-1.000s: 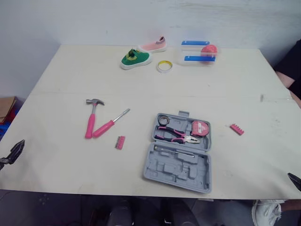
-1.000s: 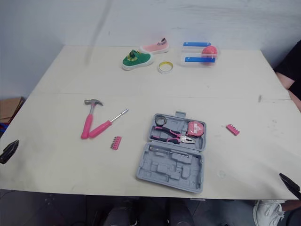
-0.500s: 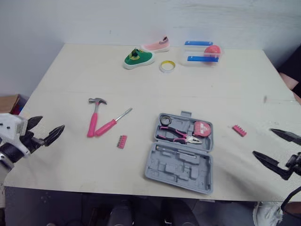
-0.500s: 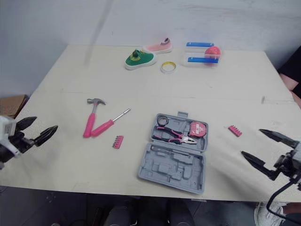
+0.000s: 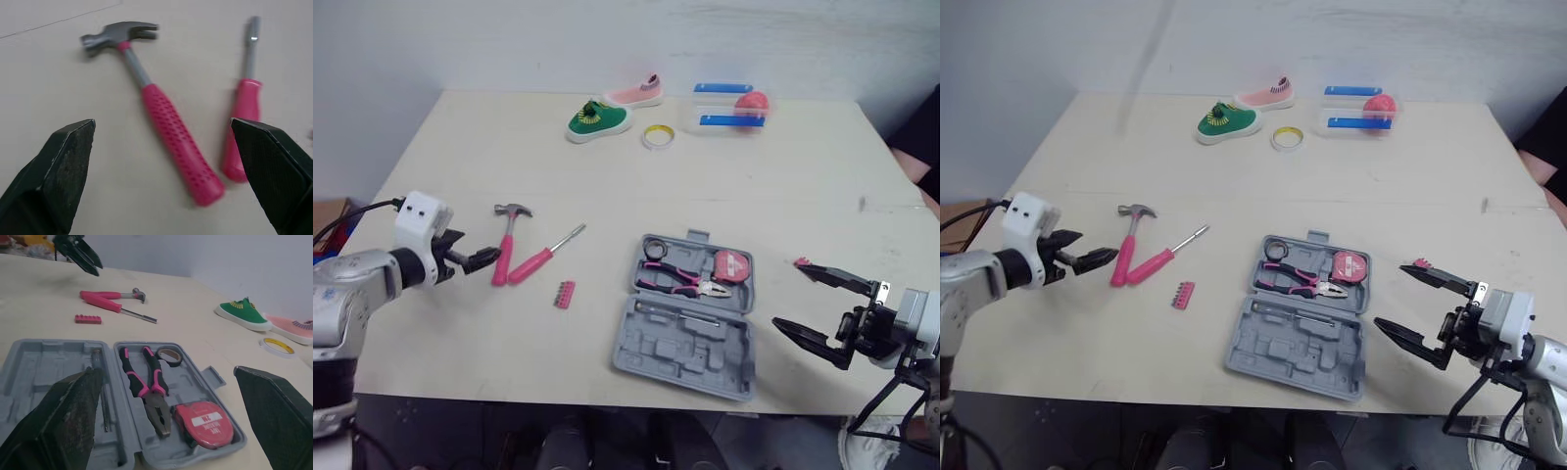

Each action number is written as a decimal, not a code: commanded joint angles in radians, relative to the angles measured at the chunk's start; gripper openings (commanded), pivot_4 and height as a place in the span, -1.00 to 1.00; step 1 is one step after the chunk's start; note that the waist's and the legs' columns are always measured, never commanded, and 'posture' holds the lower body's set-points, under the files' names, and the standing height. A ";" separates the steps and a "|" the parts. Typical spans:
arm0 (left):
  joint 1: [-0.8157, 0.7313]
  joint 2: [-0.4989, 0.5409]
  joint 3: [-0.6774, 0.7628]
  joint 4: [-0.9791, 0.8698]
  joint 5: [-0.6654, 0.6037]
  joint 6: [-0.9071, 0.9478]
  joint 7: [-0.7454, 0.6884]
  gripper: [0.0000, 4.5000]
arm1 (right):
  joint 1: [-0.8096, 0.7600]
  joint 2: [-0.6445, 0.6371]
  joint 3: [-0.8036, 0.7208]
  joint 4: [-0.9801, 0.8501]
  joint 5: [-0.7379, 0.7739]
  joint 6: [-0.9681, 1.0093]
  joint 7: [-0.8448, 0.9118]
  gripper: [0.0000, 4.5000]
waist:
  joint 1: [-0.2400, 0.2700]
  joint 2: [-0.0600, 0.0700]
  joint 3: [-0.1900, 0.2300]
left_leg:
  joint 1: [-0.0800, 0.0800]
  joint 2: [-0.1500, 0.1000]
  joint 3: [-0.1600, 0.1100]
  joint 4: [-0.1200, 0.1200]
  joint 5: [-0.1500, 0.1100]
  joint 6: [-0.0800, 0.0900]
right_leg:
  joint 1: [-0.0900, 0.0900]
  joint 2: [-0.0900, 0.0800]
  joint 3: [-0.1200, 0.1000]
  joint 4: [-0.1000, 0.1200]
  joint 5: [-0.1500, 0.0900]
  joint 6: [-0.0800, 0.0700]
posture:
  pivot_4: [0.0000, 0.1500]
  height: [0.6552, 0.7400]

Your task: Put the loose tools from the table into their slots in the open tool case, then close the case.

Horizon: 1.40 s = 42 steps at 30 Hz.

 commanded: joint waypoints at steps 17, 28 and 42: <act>-0.207 -0.161 -0.129 0.331 0.173 -0.078 0.018 0.99 | -0.011 0.028 0.061 -0.091 -0.017 -0.007 0.016 1.00 | -0.001 -0.004 0.002 | 0.000 0.000 0.000 0.002 0.002 -0.002 | -0.001 0.001 -0.001 0.003 0.001 0.001 | 1.00 1.00; -0.179 -0.203 -0.180 0.361 0.212 -0.064 -0.035 -0.55 | -0.046 0.043 0.071 -0.119 -0.017 0.024 -0.020 1.00 | 0.022 -0.004 0.002 | 0.001 -0.001 0.000 0.002 0.003 -0.002 | 0.000 -0.001 0.000 0.003 0.001 0.001 | 1.00 1.00; -0.178 -0.223 0.029 0.264 0.162 -0.519 -0.070 -0.75 | -0.013 0.034 0.028 -0.139 -0.024 0.024 -0.066 1.00 | 0.023 -0.005 0.003 | 0.000 0.000 -0.001 0.002 0.004 -0.002 | -0.001 0.000 -0.002 0.004 0.001 0.001 | 1.00 1.00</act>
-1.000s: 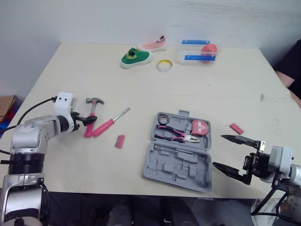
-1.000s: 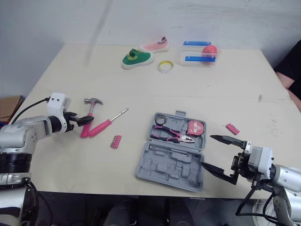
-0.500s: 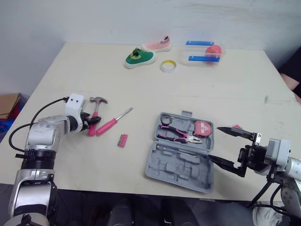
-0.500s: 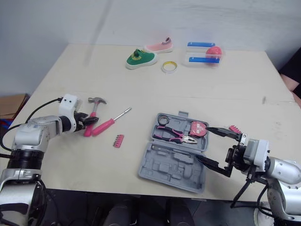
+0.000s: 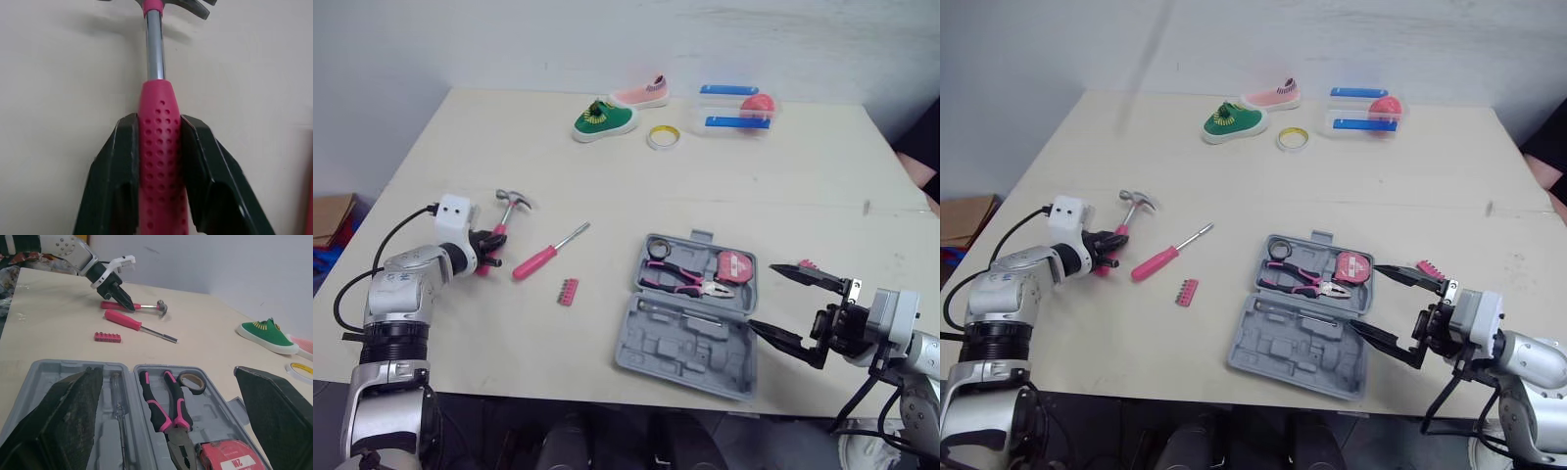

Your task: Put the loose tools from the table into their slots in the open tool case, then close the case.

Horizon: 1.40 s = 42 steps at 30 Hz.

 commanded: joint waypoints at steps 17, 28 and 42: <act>-0.074 0.007 -0.502 -0.560 -0.061 -0.291 -0.789 -0.75 | 0.193 -0.057 -0.243 0.010 -0.009 -0.020 0.014 1.00 | 0.006 0.001 0.000 | -0.001 0.001 0.003 0.000 0.000 -0.003 | 0.001 0.008 0.005 -0.006 0.001 0.002 | 1.00 1.00; -0.227 -0.138 -0.805 -0.545 0.112 -0.041 -0.753 -0.75 | 0.348 -0.025 -0.289 -0.014 -0.003 -0.019 0.038 1.00 | -0.009 0.001 0.000 | 0.001 0.002 0.005 0.003 -0.002 0.000 | 0.001 0.012 0.013 -0.003 0.001 0.003 | 1.00 1.00; -0.290 -0.241 -0.890 -0.445 0.236 -0.002 -0.712 -0.75 | 0.338 -0.023 -0.245 -0.033 -0.024 -0.016 0.019 1.00 | 0.000 0.001 0.000 | 0.000 0.002 0.004 0.005 -0.003 0.002 | 0.000 0.010 0.013 -0.003 0.001 0.002 | 1.00 1.00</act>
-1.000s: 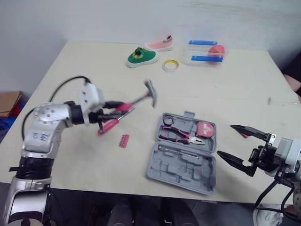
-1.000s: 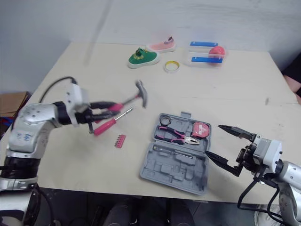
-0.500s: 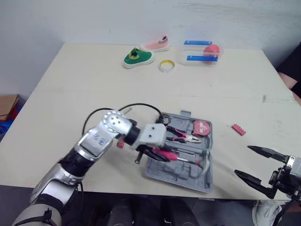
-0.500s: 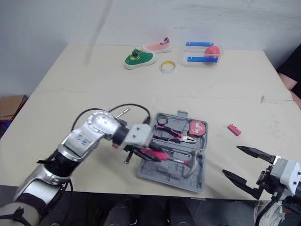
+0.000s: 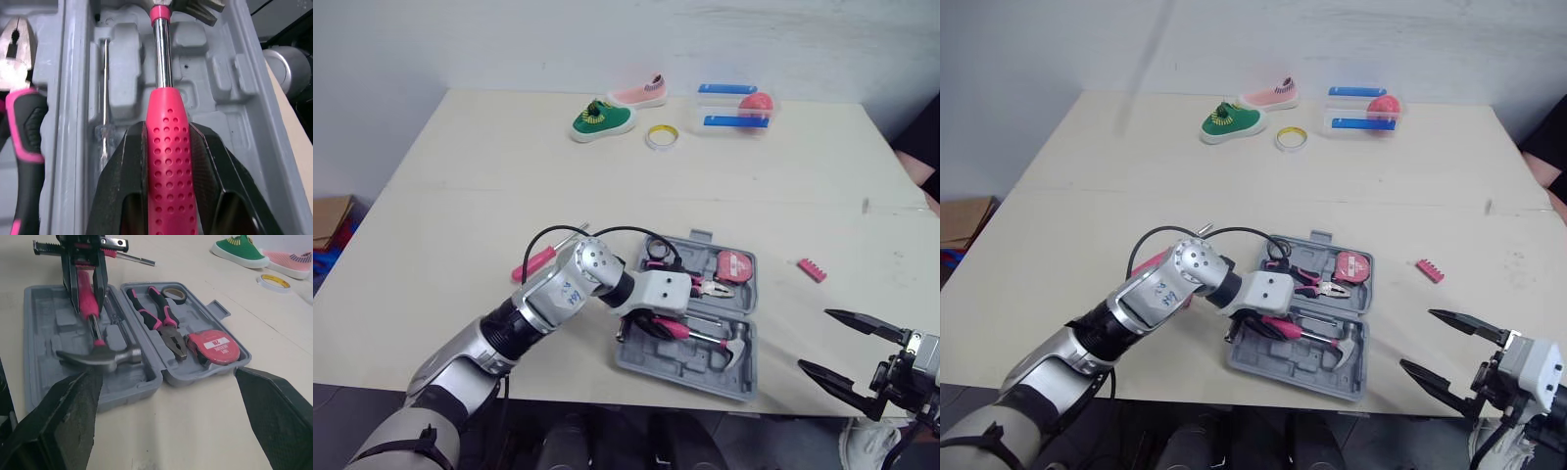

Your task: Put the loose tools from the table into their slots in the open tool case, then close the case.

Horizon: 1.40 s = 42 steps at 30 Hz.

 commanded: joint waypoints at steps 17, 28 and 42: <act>-0.051 -0.074 -0.005 0.042 0.055 0.064 0.027 -0.30 | -0.009 0.022 0.003 -0.012 -0.008 -0.031 0.009 1.00 | 0.002 0.000 0.000 | -0.001 0.000 -0.001 0.001 -0.001 0.001 | 0.000 0.000 -0.001 0.000 0.000 0.000 | 1.00 1.00; -0.071 -0.113 0.173 -0.006 -0.098 -0.007 0.001 0.38 | -0.026 0.020 -0.009 0.014 0.002 -0.034 0.010 1.00 | 0.001 0.000 0.000 | -0.001 0.000 -0.001 0.002 -0.001 0.001 | 0.000 0.000 -0.001 0.001 0.000 0.000 | 1.00 1.00; 0.172 -0.194 0.237 0.124 -0.108 -0.334 0.092 -0.97 | -0.049 0.018 -0.018 0.054 -0.003 -0.048 0.013 1.00 | 0.002 0.001 -0.001 | -0.001 0.000 -0.001 0.005 -0.001 0.001 | 0.001 0.000 -0.001 0.001 0.000 0.001 | 1.00 1.00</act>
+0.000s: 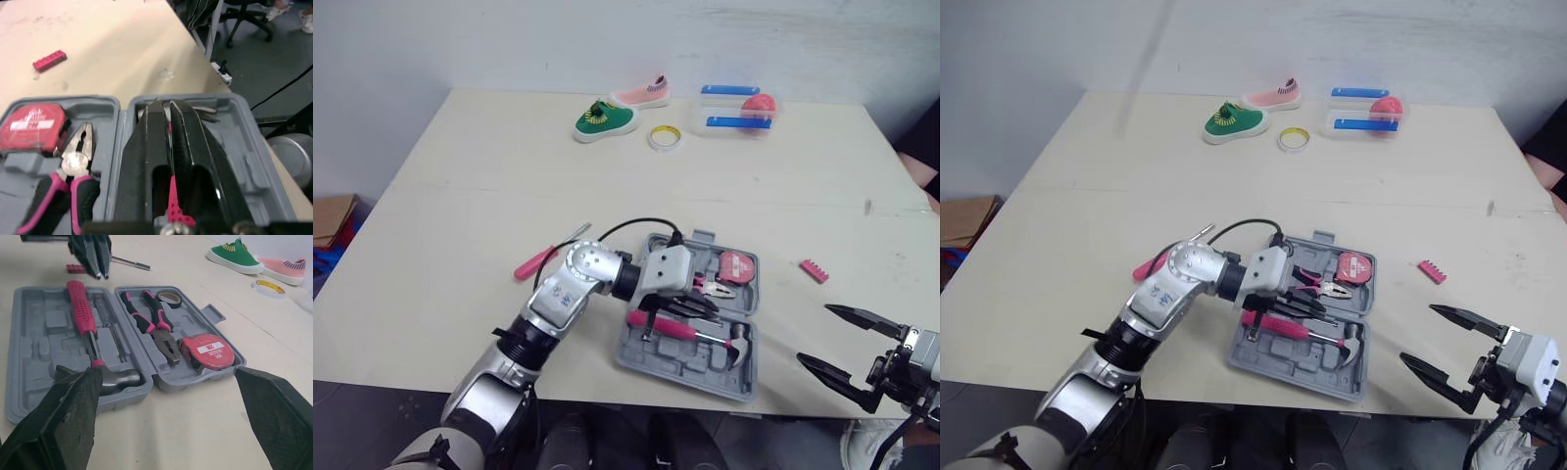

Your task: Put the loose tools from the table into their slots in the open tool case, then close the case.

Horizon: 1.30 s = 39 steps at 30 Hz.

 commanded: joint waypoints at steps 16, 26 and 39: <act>0.050 -0.009 -0.081 0.079 0.095 -0.044 0.040 -0.97 | 0.024 0.009 -0.039 0.015 0.009 -0.051 -0.009 1.00 | -0.001 0.001 0.000 | 0.000 0.001 0.000 0.000 -0.001 0.000 | 0.000 0.000 0.000 0.000 0.000 0.000 | 1.00 1.00; 0.050 0.011 -0.122 0.139 0.174 -0.143 0.048 -0.97 | 0.031 0.023 -0.030 0.015 0.001 -0.058 -0.024 1.00 | 0.000 0.001 -0.001 | 0.000 0.001 0.000 0.000 -0.001 0.000 | 0.000 0.000 0.000 0.000 0.000 0.000 | 1.00 1.00; -0.005 0.052 -0.256 0.308 0.290 -0.068 -0.004 -0.97 | 0.050 0.035 -0.029 0.053 -0.010 -0.085 -0.029 1.00 | -0.001 0.004 -0.012 | 0.006 0.001 -0.001 0.001 -0.003 0.002 | 0.009 0.000 -0.001 -0.006 0.000 -0.001 | 1.00 1.00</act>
